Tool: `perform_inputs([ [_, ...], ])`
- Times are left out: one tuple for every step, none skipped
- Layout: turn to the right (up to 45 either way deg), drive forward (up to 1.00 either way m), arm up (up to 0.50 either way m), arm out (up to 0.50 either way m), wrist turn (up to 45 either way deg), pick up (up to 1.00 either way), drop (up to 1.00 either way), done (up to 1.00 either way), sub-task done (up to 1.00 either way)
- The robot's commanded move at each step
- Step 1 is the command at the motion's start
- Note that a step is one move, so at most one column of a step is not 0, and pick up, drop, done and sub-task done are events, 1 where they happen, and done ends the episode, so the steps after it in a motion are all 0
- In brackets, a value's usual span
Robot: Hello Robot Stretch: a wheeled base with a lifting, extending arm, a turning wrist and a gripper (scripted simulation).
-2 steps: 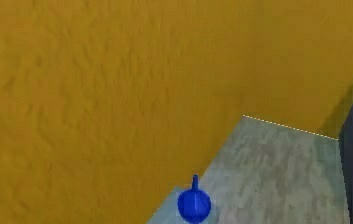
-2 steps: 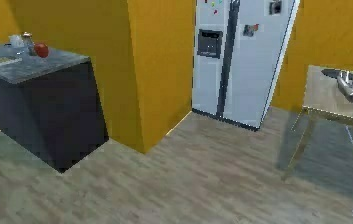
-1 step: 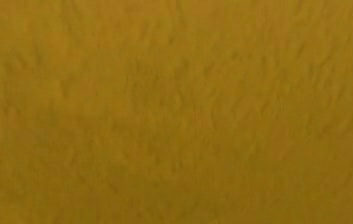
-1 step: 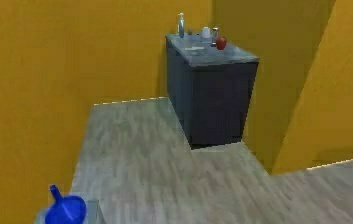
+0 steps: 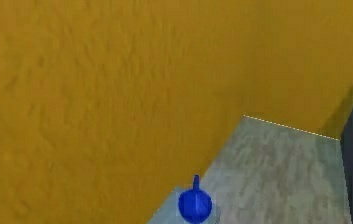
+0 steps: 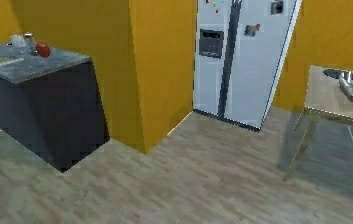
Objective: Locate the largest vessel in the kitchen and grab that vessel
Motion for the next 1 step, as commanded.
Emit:
perform_inputs([
  [45.0,0.00,0.00,0.00,0.0,0.00,0.00,0.00,0.00],
])
